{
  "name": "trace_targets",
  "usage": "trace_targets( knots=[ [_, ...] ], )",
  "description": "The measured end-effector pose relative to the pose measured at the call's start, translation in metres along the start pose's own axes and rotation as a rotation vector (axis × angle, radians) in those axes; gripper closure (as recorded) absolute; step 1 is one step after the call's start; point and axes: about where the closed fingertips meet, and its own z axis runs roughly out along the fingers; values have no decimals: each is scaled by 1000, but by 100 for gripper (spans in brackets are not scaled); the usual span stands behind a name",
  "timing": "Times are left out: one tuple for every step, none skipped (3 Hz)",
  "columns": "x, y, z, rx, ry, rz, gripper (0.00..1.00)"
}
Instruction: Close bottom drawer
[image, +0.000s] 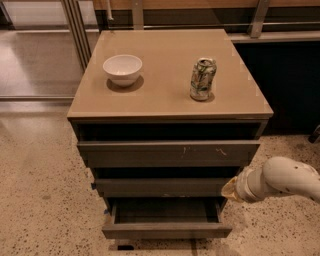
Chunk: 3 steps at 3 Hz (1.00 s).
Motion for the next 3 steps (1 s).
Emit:
trace_targets(
  knots=[
    [12,12,36,-52,-17,25,100],
    [20,9,42,-44,-23,-10,100],
    [49,9,82,-37,-43,-30,100]
  ],
)
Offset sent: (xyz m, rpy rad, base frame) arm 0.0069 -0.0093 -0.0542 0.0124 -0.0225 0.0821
